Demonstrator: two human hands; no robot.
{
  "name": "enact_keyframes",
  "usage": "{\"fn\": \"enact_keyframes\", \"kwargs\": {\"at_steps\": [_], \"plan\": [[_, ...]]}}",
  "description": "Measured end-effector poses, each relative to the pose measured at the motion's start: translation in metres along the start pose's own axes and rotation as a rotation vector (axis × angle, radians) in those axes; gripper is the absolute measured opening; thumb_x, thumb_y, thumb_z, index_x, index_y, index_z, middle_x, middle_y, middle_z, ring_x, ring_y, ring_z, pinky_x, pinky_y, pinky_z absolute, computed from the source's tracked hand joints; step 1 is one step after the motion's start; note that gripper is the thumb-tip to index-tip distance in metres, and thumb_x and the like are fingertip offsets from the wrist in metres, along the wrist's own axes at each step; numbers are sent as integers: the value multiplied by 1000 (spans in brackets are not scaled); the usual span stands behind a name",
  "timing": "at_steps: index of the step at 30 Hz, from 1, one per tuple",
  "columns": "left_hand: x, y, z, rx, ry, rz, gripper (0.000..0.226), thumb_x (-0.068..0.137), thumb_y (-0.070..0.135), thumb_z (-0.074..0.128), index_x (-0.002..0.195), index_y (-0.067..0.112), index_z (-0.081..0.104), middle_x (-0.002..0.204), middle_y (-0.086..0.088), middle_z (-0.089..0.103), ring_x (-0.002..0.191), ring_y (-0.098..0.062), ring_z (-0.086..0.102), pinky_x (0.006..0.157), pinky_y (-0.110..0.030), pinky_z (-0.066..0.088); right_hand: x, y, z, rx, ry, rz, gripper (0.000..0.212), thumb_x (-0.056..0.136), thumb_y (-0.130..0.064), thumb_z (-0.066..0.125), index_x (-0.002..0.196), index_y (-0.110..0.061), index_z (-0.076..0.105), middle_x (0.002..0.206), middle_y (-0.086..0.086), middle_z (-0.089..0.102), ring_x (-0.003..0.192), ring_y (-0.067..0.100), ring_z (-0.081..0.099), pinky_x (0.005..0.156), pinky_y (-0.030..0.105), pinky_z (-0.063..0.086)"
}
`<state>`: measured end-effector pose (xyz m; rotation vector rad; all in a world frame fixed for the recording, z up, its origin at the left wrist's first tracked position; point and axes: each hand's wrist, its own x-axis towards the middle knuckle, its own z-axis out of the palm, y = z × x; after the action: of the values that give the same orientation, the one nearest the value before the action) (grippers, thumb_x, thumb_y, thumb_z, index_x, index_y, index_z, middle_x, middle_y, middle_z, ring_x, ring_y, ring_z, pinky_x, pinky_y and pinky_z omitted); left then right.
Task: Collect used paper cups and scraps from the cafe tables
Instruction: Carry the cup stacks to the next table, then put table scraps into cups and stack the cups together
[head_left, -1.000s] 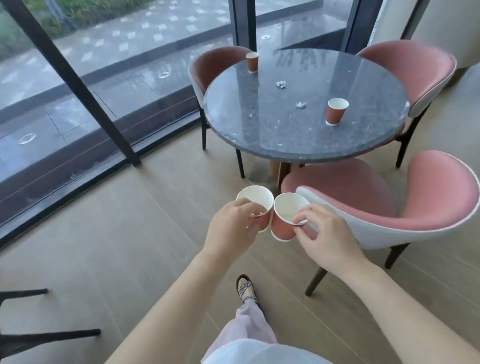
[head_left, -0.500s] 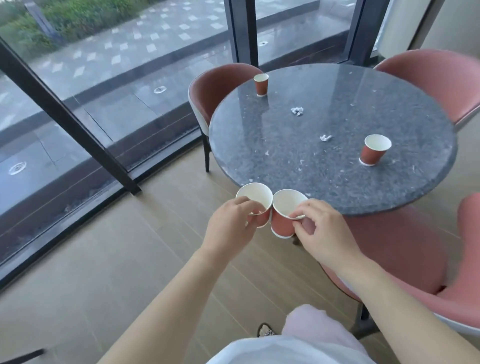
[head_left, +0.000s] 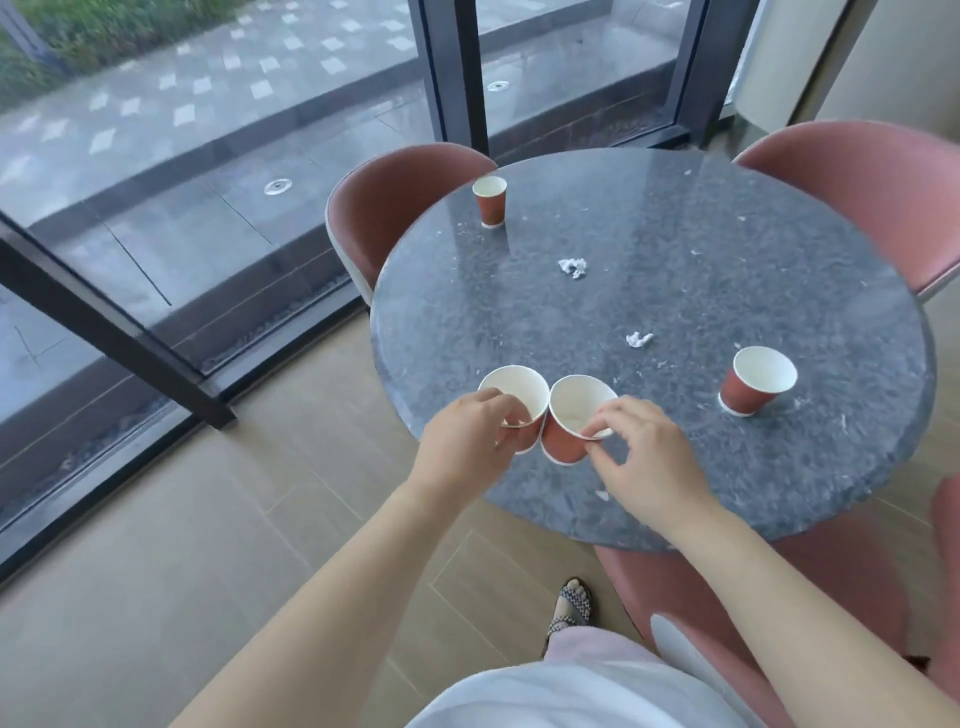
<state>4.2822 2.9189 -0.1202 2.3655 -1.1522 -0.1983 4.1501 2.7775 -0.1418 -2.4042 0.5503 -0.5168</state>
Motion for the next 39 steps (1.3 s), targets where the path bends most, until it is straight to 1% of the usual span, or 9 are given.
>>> {"fn": "enact_keyframes", "kwargs": {"at_steps": [2,7,11,16,24,30,33,36,39], "plan": [[34,-3,11,24,-44,-9,15,81,13,60,93,18,66,98,4,66,92,-19,59,72,-35,50,26,19,-2,-13,-15,15,14,72,1,70,77,-12,67,84,0,63,87,22,56,73,14,32],[103,-5,44,90,-149,-67,12,85,19,58,95,17,64,102,2,64,96,-22,58,72,-32,49,78,66,3,-122,-113,70,13,76,-3,62,83,-12,68,92,-2,65,94,22,53,72,26,40],[138,1,66,122,-184,-68,12,85,18,56,95,19,63,102,4,63,95,-22,58,69,-32,49,103,94,6,-145,-176,108,10,78,-7,61,83,-13,67,93,-2,64,94,22,52,68,26,37],[162,-8,84,213,-269,-24,18,86,17,54,101,21,61,106,5,61,102,-20,53,68,-29,46,115,116,18,-183,-205,184,9,79,-9,59,85,-14,64,97,-4,63,97,21,51,65,24,28],[188,-27,96,249,-321,22,17,87,18,52,102,21,59,106,5,60,103,-19,53,66,-31,45,128,121,38,-241,-180,259,12,80,-9,55,88,-15,63,98,-3,64,96,22,51,67,26,28],[203,-35,101,193,-335,8,12,89,22,54,99,21,60,104,4,61,101,-20,54,67,-34,49,138,129,41,-272,-207,320,20,82,-6,51,95,-17,62,102,-2,60,98,20,48,64,25,33],[204,-43,105,196,-336,14,15,87,16,55,98,24,61,104,6,60,102,-19,53,66,-32,47,140,128,41,-257,-215,322,15,84,-18,56,97,-20,62,104,-5,59,100,18,47,64,26,38],[206,-48,108,151,-313,38,14,84,27,61,98,27,60,105,10,59,103,-16,53,66,-30,47,144,127,37,-220,-156,328,15,81,-33,62,92,-22,62,100,-9,59,96,17,49,63,27,39],[211,-49,108,116,-270,63,22,81,45,61,97,31,57,99,15,59,97,-11,52,64,-26,44,153,130,32,-182,-82,325,11,83,-28,59,92,-22,60,97,-7,59,97,19,51,63,27,38]]}}
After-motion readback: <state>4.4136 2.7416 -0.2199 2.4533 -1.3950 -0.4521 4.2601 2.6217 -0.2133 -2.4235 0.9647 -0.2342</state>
